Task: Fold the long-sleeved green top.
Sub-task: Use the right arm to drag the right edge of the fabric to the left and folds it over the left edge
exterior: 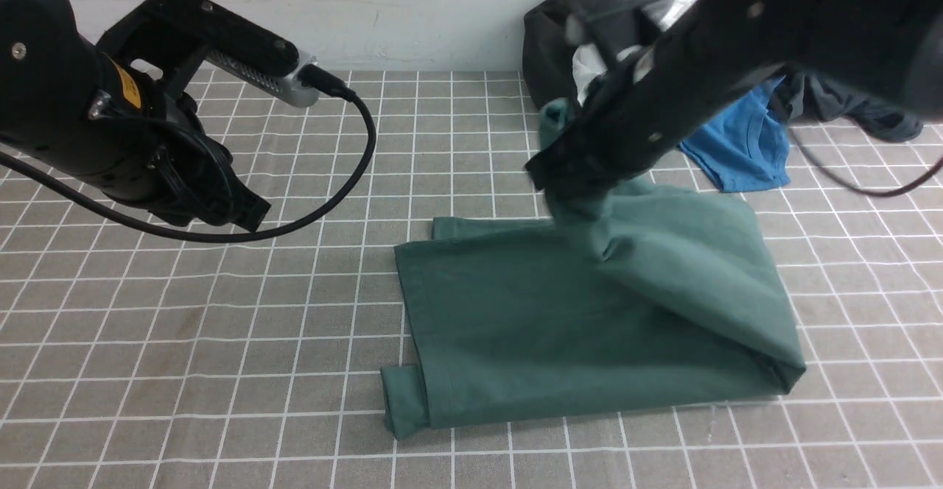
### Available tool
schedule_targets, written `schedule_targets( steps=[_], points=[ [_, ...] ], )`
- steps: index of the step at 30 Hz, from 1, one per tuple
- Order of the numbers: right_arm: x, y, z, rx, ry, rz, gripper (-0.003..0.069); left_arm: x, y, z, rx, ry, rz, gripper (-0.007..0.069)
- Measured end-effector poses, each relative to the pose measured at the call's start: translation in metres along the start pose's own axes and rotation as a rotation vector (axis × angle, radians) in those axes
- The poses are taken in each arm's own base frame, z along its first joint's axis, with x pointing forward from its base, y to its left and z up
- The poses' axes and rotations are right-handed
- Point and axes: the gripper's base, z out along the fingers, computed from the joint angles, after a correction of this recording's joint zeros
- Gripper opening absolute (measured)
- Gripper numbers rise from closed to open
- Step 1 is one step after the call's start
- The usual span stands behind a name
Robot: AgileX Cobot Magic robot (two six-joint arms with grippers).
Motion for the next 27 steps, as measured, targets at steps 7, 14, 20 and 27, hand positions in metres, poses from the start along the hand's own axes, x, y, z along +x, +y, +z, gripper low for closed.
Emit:
schedule_targets(
  steps=[7,14,20,27],
  points=[
    [0.016,0.040,0.071,-0.144,0.109,-0.035,0.0092,0.000,0.000,0.000,-0.002,0.000,0.001,0.0150],
    [0.012,0.049,0.057,-0.265,0.101,-0.047,0.0361,0.000,0.000,0.000,-0.002,0.000,0.002,0.0150],
    [-0.003,0.024,0.018,-0.233,0.105,-0.089,0.0544,0.000,0.000,0.000,-0.002,0.000,0.002,0.0150],
    [0.009,-0.010,0.054,-0.041,0.216,-0.036,0.0566,0.000,-0.001,0.000,0.008,-0.005,-0.007,0.0150]
  ],
)
